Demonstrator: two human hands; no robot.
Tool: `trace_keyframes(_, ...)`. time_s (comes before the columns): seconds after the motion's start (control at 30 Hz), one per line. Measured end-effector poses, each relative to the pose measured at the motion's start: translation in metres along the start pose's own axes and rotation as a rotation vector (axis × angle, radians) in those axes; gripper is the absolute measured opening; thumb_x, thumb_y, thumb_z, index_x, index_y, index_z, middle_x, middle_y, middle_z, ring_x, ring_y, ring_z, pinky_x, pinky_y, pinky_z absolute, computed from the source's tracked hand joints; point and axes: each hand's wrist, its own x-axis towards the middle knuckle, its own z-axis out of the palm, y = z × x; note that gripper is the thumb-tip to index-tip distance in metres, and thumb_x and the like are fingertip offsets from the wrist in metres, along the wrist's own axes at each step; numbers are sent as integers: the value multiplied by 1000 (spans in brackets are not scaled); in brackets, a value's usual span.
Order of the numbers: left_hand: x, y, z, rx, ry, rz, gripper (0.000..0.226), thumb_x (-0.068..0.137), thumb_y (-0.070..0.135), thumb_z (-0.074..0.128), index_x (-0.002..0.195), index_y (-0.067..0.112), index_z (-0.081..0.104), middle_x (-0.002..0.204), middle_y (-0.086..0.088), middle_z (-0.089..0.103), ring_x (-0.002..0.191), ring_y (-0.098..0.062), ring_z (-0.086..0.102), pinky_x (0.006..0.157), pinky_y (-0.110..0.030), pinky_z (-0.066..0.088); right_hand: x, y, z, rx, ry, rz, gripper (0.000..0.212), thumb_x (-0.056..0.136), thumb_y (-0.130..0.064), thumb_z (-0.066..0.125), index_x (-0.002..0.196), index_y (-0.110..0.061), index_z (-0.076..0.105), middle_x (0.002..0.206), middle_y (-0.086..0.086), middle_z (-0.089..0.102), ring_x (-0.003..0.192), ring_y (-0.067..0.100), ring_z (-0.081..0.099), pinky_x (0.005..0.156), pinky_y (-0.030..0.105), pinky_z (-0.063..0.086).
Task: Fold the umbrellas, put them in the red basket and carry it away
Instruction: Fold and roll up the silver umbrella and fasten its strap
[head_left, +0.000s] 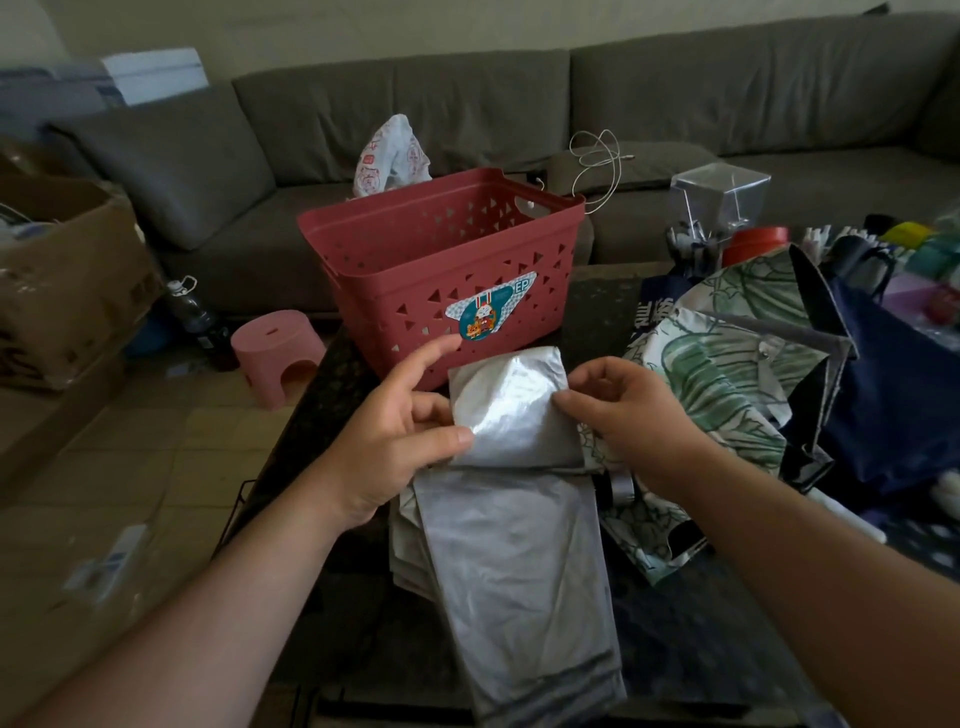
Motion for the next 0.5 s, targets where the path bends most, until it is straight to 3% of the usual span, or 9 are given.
trace_keyframes(0.1, -3, 3, 2, -17, 37, 15, 87, 79, 12, 78, 151, 45, 42, 108, -27, 72, 100, -42, 71, 93, -48, 58, -2, -1, -1, -2, -19, -20, 13, 86, -7, 83, 87, -11, 70, 80, 5, 75, 75, 12, 67, 75, 29, 55)
trace_keyframes(0.2, -3, 3, 7, 19, 140, 54, 80, 84, 16, 84, 146, 47, 44, 111, -15, 77, 108, -35, 74, 100, -51, 59, -6, -4, -3, -47, -20, -31, 14, 86, -9, 83, 80, -14, 71, 77, 5, 75, 72, 13, 66, 74, 33, 54)
trace_keyframes(0.3, -1, 3, 8, 9, 224, 89, 70, 81, 23, 79, 140, 47, 50, 111, -12, 78, 108, -28, 75, 99, -49, 59, -15, -9, -6, -65, -41, -57, 13, 84, -9, 84, 80, -11, 72, 78, 7, 75, 73, 17, 67, 76, 37, 57)
trace_keyframes(0.4, 0, 4, 10, -2, 256, 115, 70, 79, 20, 81, 140, 43, 53, 109, -9, 79, 105, -24, 76, 91, -40, 62, -21, -10, -7, -43, -48, -93, 15, 81, -3, 85, 78, -10, 72, 89, 7, 79, 86, 24, 75, 85, 37, 62)
trace_keyframes(0.5, 1, 2, 8, 182, 300, 159, 52, 86, 14, 84, 129, 37, 67, 107, 1, 80, 104, -17, 76, 94, -42, 62, -24, -7, -7, -58, -53, -117, 18, 80, -1, 86, 74, -9, 71, 97, 2, 80, 96, 25, 75, 88, 34, 62)
